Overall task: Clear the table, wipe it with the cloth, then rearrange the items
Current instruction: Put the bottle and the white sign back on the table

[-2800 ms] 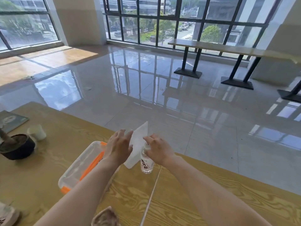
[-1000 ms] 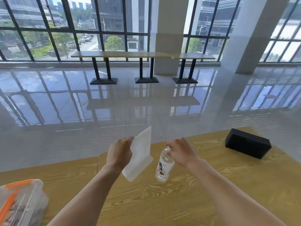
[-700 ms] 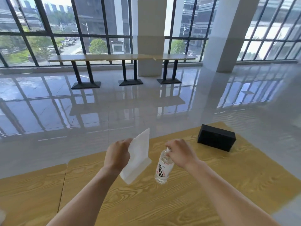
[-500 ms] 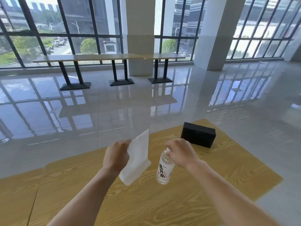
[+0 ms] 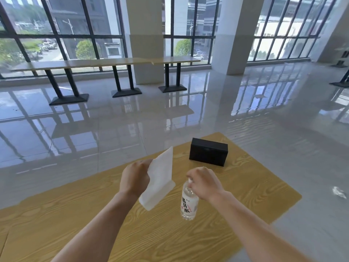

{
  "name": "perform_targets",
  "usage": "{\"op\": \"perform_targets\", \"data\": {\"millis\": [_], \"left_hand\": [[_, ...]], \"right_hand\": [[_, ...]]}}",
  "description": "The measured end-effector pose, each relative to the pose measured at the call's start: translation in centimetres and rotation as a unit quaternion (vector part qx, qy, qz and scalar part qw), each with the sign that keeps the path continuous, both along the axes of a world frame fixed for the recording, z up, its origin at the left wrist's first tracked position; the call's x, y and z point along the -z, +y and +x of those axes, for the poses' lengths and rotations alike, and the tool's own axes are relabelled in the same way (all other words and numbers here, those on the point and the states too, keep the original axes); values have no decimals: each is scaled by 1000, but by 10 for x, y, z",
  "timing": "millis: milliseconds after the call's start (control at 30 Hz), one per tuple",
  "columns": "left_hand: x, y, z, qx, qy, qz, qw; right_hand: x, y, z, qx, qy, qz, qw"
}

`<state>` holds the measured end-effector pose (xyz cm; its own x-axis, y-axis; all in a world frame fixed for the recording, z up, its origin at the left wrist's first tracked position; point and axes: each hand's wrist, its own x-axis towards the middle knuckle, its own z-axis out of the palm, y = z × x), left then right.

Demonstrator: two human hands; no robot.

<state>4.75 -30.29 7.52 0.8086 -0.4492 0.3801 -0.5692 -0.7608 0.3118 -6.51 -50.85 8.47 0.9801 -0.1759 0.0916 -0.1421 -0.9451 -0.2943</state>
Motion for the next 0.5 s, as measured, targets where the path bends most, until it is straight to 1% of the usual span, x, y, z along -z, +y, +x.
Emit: {"op": "perform_targets", "data": {"millis": [233, 500], "left_hand": [[5, 16, 16, -15, 16, 15, 1000], [10, 29, 26, -32, 25, 16, 999]], "right_hand": [[8, 25, 21, -16, 19, 17, 1000], [16, 46, 35, -20, 27, 10, 999]]}}
